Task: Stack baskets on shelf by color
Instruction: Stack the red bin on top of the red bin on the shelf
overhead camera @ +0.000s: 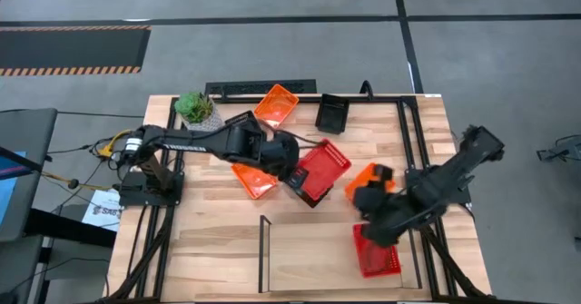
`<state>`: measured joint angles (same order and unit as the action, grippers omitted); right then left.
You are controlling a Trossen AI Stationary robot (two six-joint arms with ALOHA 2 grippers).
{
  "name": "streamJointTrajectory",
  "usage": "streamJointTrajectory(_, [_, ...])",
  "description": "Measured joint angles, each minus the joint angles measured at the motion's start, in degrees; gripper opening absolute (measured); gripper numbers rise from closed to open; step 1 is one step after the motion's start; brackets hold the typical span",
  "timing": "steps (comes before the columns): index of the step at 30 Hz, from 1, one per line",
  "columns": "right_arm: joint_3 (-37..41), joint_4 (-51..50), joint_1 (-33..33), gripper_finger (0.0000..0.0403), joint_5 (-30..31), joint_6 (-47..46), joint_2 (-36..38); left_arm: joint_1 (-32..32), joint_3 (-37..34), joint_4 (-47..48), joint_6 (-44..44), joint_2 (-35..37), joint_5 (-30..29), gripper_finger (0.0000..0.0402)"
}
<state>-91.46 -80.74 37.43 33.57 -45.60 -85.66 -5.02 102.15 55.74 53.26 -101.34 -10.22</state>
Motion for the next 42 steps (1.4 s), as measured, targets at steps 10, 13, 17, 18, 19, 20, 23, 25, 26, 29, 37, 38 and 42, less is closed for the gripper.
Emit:
streamJointTrajectory(10, [-0.02,-9.41,12.33,0.0179,3.30,-31.70,9.37,-8.69,0.02,-14.97,13.81,0.00,-4.48,0.0000])
streamJointTrajectory(13, [0.26,-8.99,14.76,0.0168,5.12,-34.61,10.03,-11.45,0.02,-19.17,14.30,0.00,-6.71,0.0000])
streamJointTrajectory(17, [0.26,-9.26,17.40,0.0158,5.39,-38.71,9.96,-14.53,0.04,-20.93,10.13,0.00,-9.50,0.0000])
streamJointTrajectory(18, [0.27,-9.27,18.07,0.0156,5.39,-39.44,9.86,-15.14,0.04,-20.94,7.59,0.00,-10.28,0.0000])
streamJointTrajectory(19, [0.31,-9.24,18.86,0.0155,5.37,-40.05,9.80,-15.54,0.04,-21.00,3.76,0.00,-10.49,0.0000])
streamJointTrajectory(20, [0.31,-9.26,19.65,0.0153,5.39,-40.41,9.79,-15.81,0.04,-21.03,-1.67,0.00,-10.30,0.0000])
streamJointTrajectory(23, [0.31,-9.26,21.59,0.0151,5.39,-40.88,9.83,-16.13,0.04,-20.39,-14.62,0.00,-8.51,0.0000])
streamJointTrajectory(25, [0.31,-9.25,22.71,0.0150,5.40,-39.73,9.83,-16.02,0.04,-21.17,-12.93,0.00,-9.12,0.0000])
streamJointTrajectory(26, [0.31,-9.26,23.22,0.0149,5.39,-39.00,9.83,-15.88,0.04,-22.10,-10.82,0.00,-9.89,0.0000])
streamJointTrajectory(29, [0.35,-9.27,24.50,0.0148,5.39,-34.94,9.94,-15.65,0.06,-25.89,-12.54,-0.16,-8.75,0.0000])
streamJointTrajectory(37, [0.35,-9.31,25.11,0.0139,5.43,-35.46,10.71,-14.46,0.07,-25.97,12.19,-3.10,-14.51,0.0000])
streamJointTrajectory(38, [0.35,-9.33,24.85,0.0138,5.61,-36.54,10.71,-14.65,0.07,-26.60,18.10,-4.09,-17.83,0.0000])
streamJointTrajectory(42, [0.35,-9.28,23.27,0.0136,6.26,-39.33,10.71,-16.29,0.11,-28.83,36.86,-7.94,-24.54,0.0000])
